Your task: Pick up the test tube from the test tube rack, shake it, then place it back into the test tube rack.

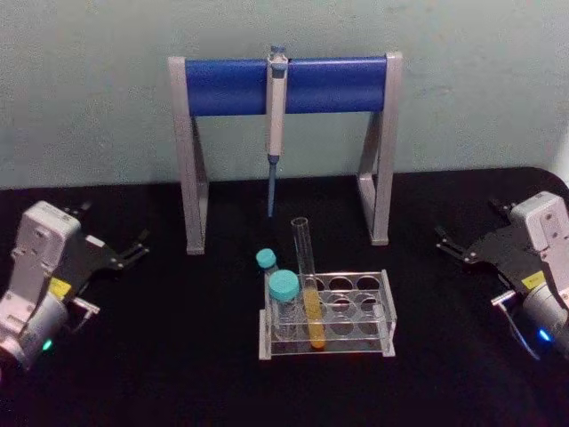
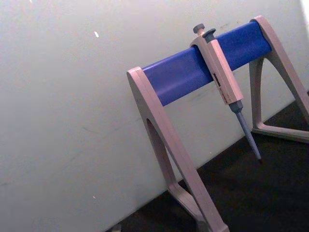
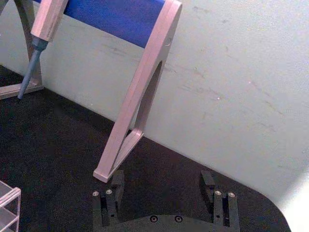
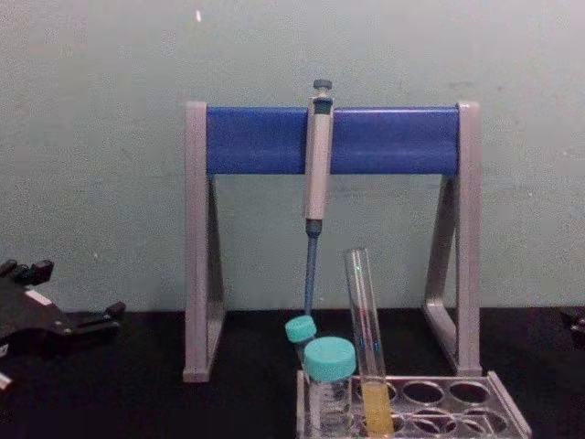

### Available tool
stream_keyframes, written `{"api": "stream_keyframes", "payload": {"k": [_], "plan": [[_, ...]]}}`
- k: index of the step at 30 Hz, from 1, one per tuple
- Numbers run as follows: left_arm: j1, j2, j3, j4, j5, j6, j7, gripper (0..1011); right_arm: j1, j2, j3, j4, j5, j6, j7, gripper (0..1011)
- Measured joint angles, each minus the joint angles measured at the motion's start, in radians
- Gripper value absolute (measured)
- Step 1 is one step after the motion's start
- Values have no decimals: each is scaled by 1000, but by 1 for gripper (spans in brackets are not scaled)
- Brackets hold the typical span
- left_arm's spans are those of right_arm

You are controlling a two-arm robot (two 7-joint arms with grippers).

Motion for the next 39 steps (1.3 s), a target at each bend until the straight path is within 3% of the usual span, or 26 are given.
{"api": "stream_keyframes", "payload": {"k": [17,24,29,36,39], "plan": [[0,0,0,0,0,0,0,1001,-1,0,1,-1,0,0,0,1000],[0,0,0,0,0,0,0,1001,-34,10,25,-56,15,5,31,1000],[0,0,0,0,0,0,0,1001,-80,25,56,-129,86,14,98,1000],[0,0,0,0,0,0,0,1001,-121,32,87,-210,237,53,247,1000],[0,0,0,0,0,0,0,1001,-121,26,92,-230,309,95,324,1000]]}}
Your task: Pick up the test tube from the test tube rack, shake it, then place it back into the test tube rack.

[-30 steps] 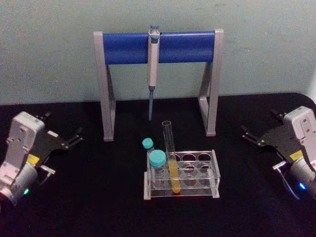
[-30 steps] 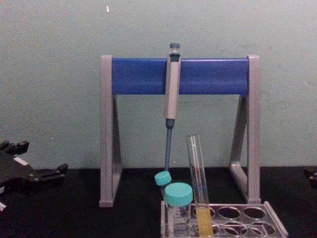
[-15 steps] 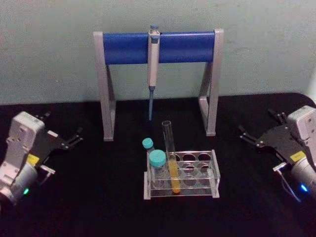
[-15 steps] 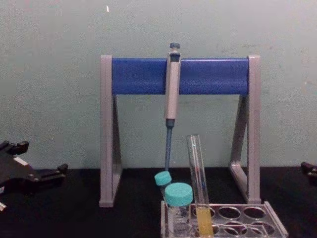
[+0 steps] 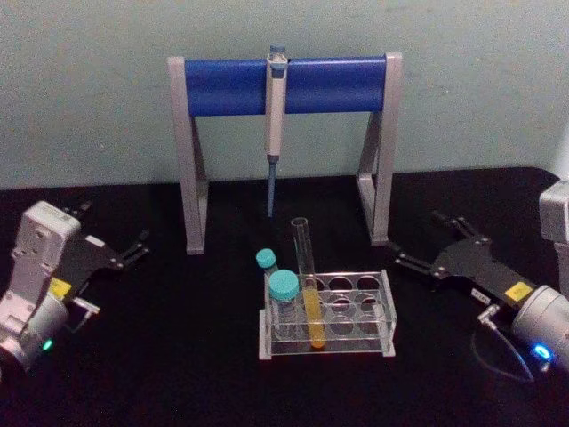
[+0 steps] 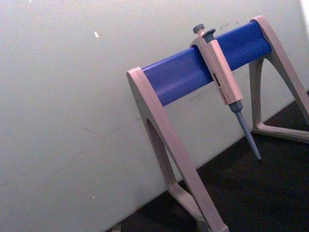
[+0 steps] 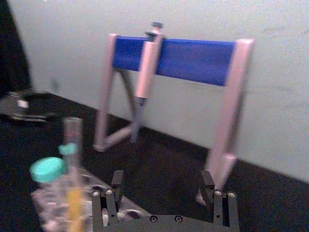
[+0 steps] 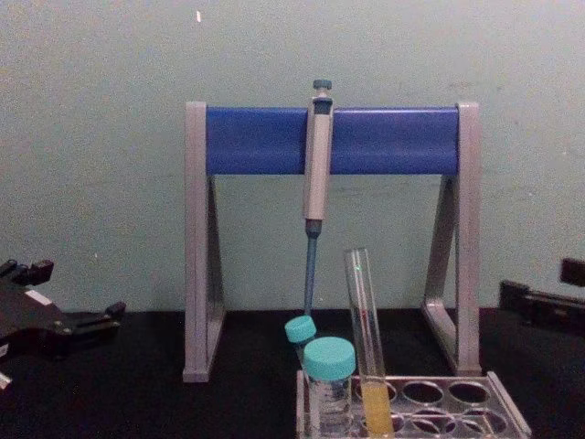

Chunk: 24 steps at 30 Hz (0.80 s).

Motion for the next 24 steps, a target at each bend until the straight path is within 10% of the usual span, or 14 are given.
{"api": "stream_keyframes", "payload": {"k": [13,24], "plan": [[0,0,0,0,0,0,0,1001,68,-53,-29,6,181,183,183,1000],[0,0,0,0,0,0,0,1001,156,-60,-134,48,168,221,237,1000]]}}
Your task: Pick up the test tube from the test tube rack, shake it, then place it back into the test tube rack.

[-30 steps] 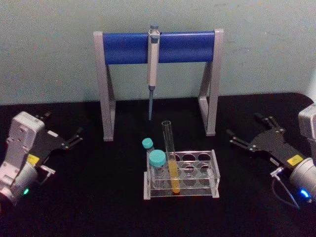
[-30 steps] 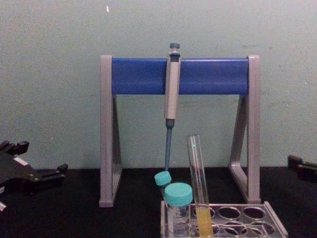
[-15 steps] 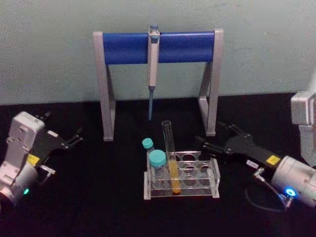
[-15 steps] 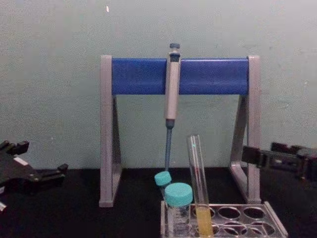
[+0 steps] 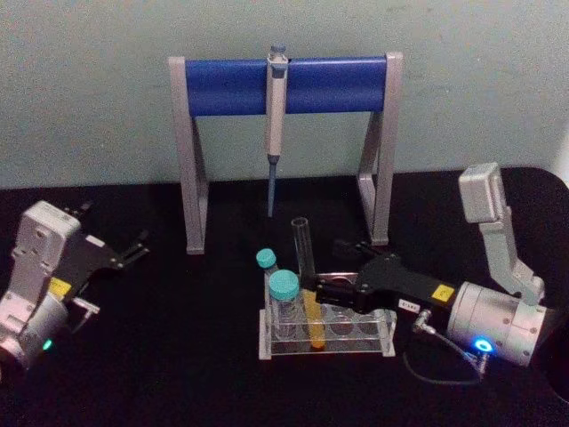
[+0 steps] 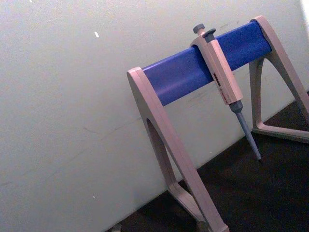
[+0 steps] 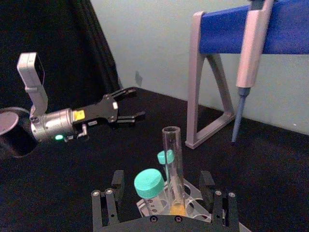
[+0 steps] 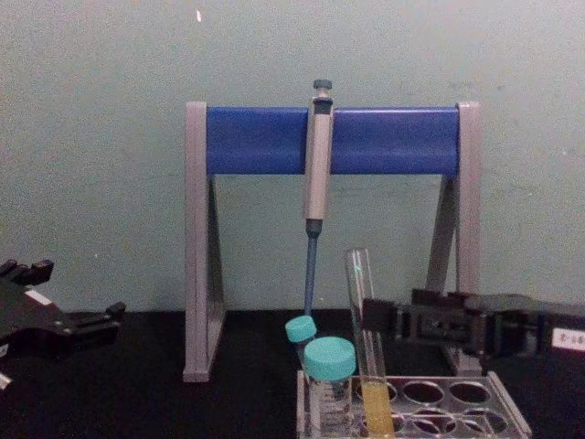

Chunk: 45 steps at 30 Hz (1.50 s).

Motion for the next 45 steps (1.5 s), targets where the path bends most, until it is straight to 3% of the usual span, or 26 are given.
{"api": "stream_keyframes", "payload": {"k": [8,19,36,45], "plan": [[0,0,0,0,0,0,0,1001,53,-20,-48,50,-35,0,4,1000],[0,0,0,0,0,0,0,1001,112,-53,-81,121,-75,-10,12,1000],[0,0,0,0,0,0,0,1001,127,-66,-89,146,-116,-23,14,1000],[0,0,0,0,0,0,0,1001,127,-66,-88,146,-115,-22,13,1000]]}}
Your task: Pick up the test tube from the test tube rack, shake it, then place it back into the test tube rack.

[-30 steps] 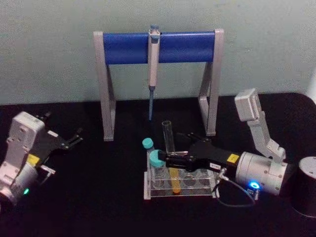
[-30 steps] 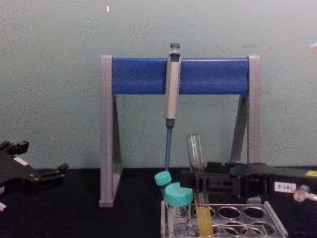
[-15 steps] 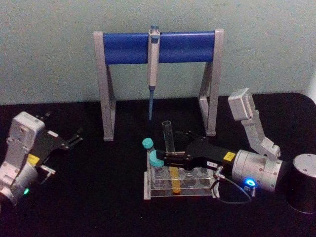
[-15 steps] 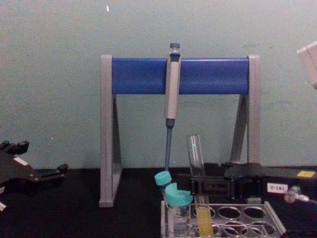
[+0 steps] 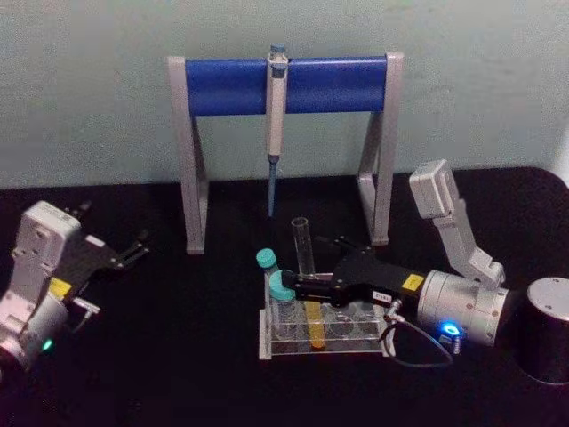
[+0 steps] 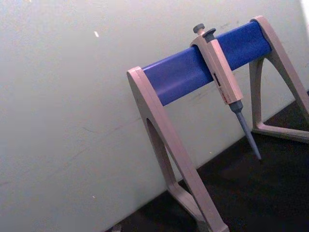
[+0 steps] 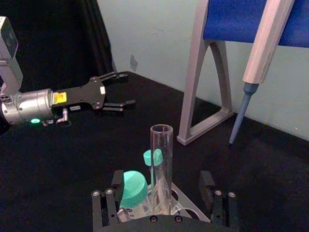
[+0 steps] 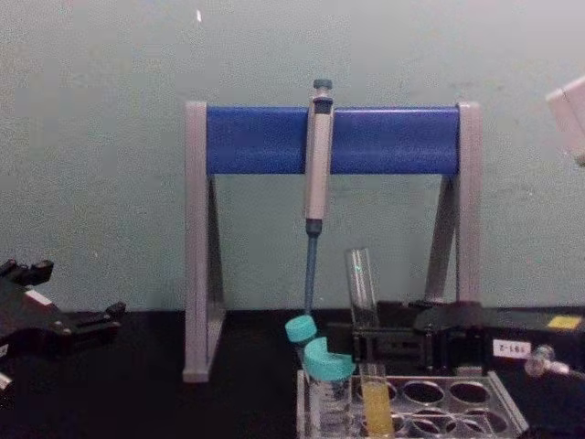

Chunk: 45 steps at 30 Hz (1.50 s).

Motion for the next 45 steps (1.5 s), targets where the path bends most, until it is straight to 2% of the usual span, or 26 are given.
{"api": "stream_keyframes", "payload": {"k": [4,7,9,12,27,30,45], "plan": [[0,0,0,0,0,0,0,1001,0,0,0,0,1,0,0,960],[0,0,0,0,0,0,0,1001,0,0,1,0,2,1,-1,891],[0,0,0,0,0,0,0,1001,0,0,1,0,2,1,-1,811],[0,0,0,0,0,0,0,1001,-1,0,1,0,3,1,-1,756],[0,0,0,0,0,0,0,1001,-1,0,2,-1,5,2,-1,248],[0,0,0,0,0,0,0,1001,-1,0,2,-2,6,2,-1,221],[0,0,0,0,0,0,0,1001,-1,0,2,-1,6,2,-1,221]]}}
